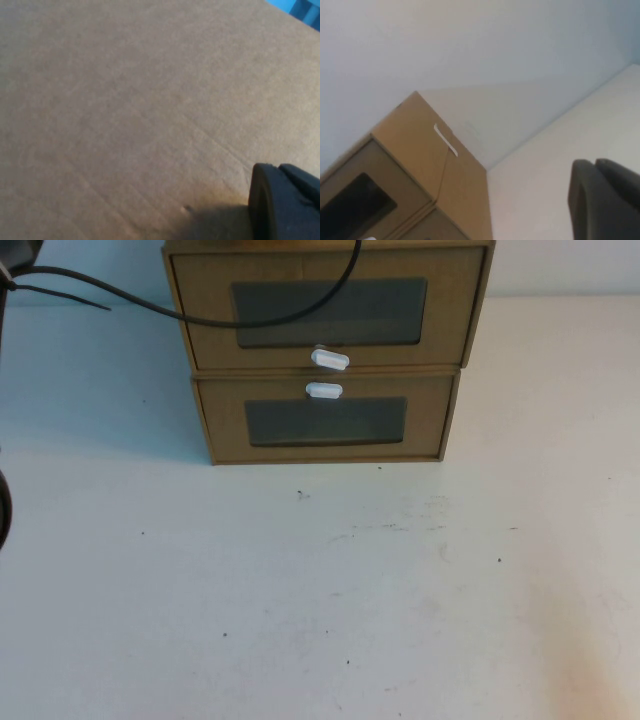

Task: Open the shoe box
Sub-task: 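Pull the top drawer of the cardboard box fully open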

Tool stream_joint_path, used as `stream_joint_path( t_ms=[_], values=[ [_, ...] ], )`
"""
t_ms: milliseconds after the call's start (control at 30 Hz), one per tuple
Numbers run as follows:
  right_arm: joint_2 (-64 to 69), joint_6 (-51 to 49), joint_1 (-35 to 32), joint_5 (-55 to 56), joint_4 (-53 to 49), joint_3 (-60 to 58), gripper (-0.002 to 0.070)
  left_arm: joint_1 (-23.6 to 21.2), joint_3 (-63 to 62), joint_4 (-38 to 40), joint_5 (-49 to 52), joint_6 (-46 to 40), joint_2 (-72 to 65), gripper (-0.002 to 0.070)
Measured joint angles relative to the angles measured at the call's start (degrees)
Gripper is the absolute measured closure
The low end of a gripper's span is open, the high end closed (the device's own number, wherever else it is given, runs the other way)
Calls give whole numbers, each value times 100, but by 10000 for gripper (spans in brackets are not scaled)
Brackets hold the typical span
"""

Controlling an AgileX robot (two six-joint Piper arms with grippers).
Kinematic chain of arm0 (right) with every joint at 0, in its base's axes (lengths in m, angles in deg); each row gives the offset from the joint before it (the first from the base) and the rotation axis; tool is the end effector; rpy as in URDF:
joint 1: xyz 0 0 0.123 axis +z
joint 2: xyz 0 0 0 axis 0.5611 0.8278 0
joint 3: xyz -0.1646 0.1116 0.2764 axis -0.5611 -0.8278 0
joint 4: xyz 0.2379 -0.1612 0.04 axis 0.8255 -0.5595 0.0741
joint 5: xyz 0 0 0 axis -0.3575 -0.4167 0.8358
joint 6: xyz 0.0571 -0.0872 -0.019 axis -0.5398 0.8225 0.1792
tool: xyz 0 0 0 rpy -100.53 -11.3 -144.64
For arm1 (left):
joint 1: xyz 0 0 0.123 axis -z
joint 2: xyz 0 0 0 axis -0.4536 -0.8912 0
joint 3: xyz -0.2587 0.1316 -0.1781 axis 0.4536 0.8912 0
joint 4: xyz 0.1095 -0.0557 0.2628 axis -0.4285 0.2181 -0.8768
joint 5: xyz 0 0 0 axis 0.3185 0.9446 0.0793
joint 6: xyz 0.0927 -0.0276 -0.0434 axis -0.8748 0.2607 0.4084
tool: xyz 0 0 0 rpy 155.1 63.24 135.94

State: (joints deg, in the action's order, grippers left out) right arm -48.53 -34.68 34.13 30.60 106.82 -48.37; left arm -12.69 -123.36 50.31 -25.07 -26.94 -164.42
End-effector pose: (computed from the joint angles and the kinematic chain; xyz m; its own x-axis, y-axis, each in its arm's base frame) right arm 0.0535 -0.0052 0.2104 0.1228 0.6575 -0.7434 -0.0408 0.7518 0.6582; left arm 0.5372 -0.1992 0.4421 -0.3943 0.2627 -0.8806 0.7541 0.6401 -0.1467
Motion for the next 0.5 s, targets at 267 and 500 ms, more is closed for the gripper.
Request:
stream_joint_path(
  t_ms=[267,500],
  values=[
    [213,0,0,-1010,752,380,690,0,-20,0,10,42,0,680],
    [1695,557,0,-2909,189,1762,690,0,-20,0,32,156,0,680]
  ],
)
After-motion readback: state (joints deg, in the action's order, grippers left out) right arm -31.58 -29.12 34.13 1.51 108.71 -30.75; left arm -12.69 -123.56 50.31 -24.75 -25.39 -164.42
